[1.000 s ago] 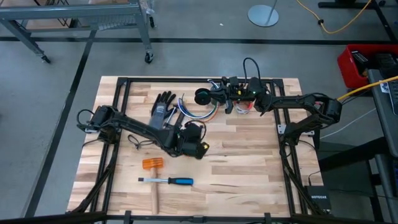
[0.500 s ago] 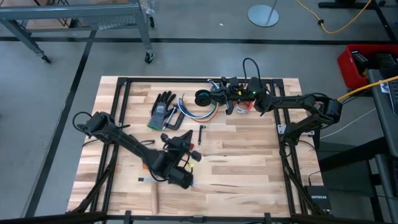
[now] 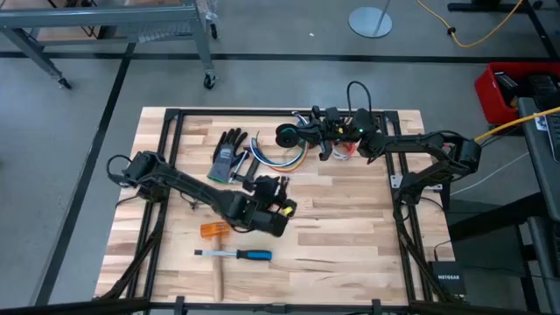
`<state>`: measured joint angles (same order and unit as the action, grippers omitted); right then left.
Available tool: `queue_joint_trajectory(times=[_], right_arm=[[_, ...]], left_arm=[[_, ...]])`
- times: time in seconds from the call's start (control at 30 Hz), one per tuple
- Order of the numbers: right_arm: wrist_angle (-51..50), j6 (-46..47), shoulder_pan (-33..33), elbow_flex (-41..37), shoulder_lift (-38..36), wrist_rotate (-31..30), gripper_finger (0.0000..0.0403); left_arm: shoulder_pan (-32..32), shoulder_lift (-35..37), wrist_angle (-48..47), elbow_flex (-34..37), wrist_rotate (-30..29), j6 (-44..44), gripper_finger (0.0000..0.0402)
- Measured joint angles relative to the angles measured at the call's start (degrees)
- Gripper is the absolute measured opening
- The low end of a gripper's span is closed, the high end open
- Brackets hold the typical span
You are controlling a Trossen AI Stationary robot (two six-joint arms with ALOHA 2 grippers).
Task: Coil cords
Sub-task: Coil the green wire into the black spool
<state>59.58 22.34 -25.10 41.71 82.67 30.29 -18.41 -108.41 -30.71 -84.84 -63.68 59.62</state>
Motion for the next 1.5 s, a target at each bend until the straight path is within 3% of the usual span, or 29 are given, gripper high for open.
queue_joint_trajectory(times=[0.27, 0.53, 1.1, 1.27, 1.5], right_arm=[[6.40, 1.64, -0.04, 0.00, 0.00, 2.40, 0.0001], [6.37, 3.35, -2.67, 0.00, 0.00, 8.48, 0.0001], [6.57, 3.31, -2.99, 0.00, 0.02, 13.40, 0.0001], [6.49, 3.28, -2.99, 0.00, 0.02, 17.17, 0.0001], [6.37, 3.34, -2.99, 0.00, 0.02, 20.28, 0.0001]], left_arm=[[4.16, -4.55, 7.65, 0.00, -0.08, -6.54, 0.0130], [4.19, -4.09, 7.37, 0.00, 0.01, -9.50, 0.0104], [2.02, -3.58, 7.64, 0.02, 0.52, -15.10, 0.0041], [0.81, -3.57, 2.33, 0.02, -0.51, -13.71, 0.0020], [1.30, -1.77, -12.81, 0.07, -1.38, -5.15, 0.0001]])
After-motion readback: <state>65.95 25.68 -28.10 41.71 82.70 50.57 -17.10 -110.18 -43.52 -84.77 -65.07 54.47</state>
